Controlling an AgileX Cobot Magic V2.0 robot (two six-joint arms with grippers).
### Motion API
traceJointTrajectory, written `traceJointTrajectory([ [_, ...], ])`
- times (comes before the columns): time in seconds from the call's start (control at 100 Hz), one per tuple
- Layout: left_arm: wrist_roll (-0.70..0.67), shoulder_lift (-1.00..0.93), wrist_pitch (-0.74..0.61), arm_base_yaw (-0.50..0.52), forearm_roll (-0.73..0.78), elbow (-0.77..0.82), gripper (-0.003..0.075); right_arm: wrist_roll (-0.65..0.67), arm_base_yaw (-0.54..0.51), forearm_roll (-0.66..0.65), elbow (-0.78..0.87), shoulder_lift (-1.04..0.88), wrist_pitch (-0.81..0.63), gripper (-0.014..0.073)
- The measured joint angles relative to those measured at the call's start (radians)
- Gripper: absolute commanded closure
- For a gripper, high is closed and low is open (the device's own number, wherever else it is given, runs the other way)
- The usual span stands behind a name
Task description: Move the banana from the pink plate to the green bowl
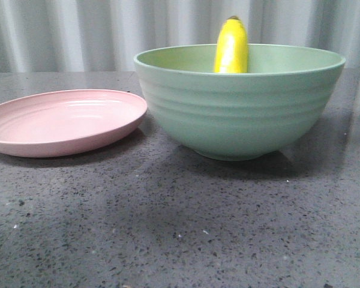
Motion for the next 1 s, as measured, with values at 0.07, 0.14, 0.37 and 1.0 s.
traceJointTrajectory([
  [0.07, 0.000, -0.032, -0.015, 0.000, 0.000, 0.016, 0.0741, 0.000, 0.000, 0.000, 0.030, -0.042, -0.004, 0.0665],
  [0.14, 0.000, -0.070, -0.040, 0.000, 0.000, 0.043, 0.0741, -0.002, 0.000, 0.000, 0.078, -0.088, -0.025, 0.0665],
  [0.37, 0.000, -0.231, -0.129, 0.000, 0.000, 0.189, 0.0741, -0.002, 0.000, 0.000, 0.343, -0.286, -0.212, 0.0665],
  [1.0, 0.000, -0.590, -0.344, 0.000, -0.042, 0.652, 0.0741, -0.004, 0.000, 0.010, 0.954, -0.800, -0.607, 0.0665],
])
